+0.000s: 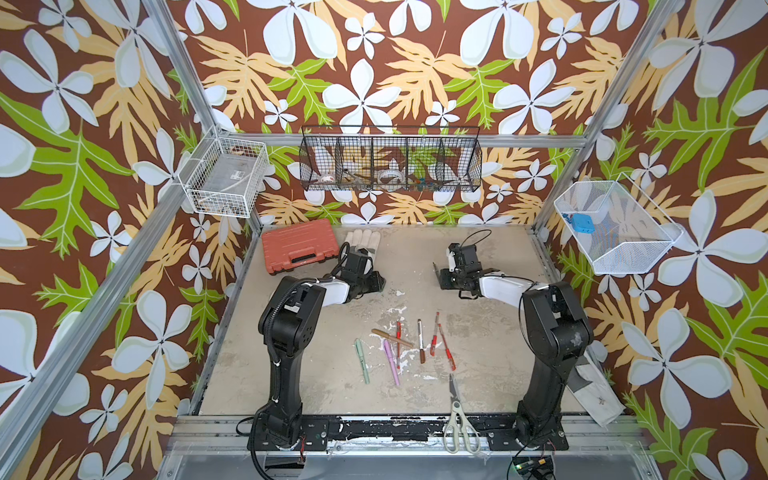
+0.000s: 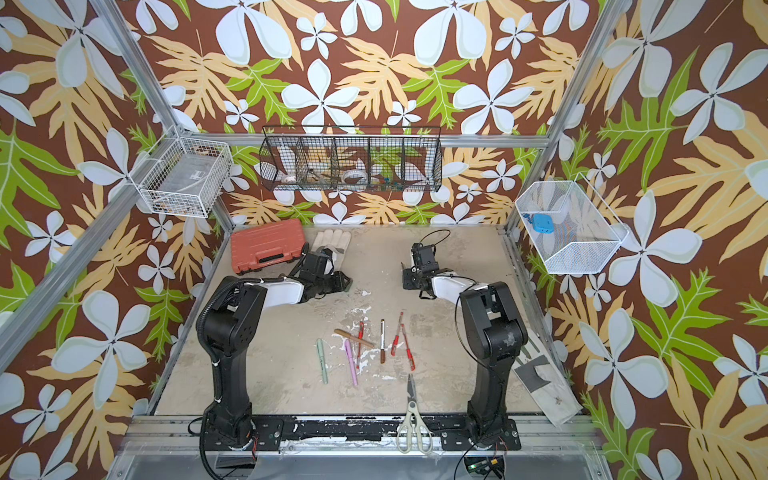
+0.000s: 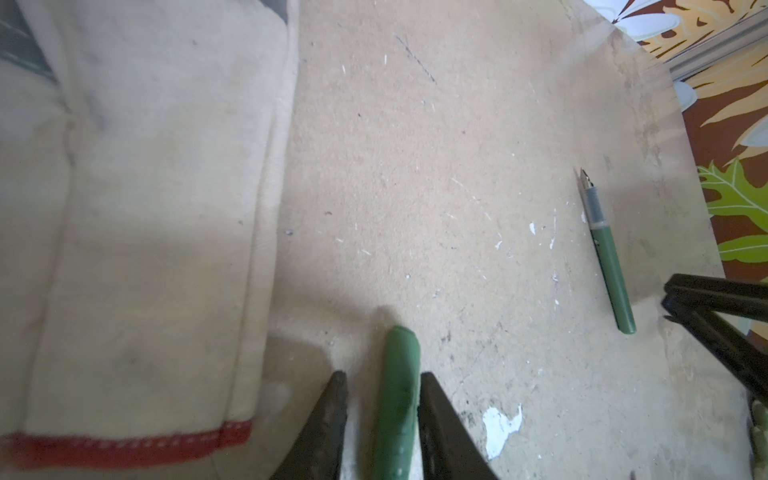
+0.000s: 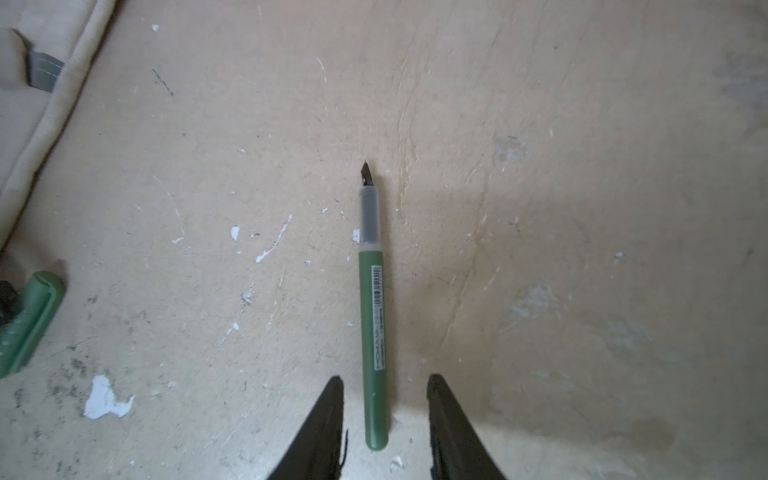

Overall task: Remove pen caps from pens
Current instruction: Place the pen at the top-center of the table.

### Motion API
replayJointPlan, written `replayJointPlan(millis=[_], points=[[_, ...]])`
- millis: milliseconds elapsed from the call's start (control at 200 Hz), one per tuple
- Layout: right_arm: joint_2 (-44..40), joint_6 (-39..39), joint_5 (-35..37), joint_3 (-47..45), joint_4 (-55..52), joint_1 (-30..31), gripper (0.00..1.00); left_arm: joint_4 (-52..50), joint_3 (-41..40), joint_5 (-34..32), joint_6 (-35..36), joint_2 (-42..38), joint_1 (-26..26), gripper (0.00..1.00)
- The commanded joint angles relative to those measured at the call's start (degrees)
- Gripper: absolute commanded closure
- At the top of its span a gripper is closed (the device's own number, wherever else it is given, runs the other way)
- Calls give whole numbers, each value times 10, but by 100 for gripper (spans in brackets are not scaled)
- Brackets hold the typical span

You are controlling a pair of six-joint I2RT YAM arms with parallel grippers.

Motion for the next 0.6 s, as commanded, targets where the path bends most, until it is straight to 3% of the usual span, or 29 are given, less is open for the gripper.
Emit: replayJointPlan(millis=[0,290,596], points=[[-19,-7,-4,-3,5,3,64,-83,-3,-38,4,5,-4,63],[-102,-11,-22,-30,5,5,59,-74,-9,-42,4,-44,-6,59],[-264,-5,28,-125,-53,53,56,39,-156,-27,-20,-272,-55,57]])
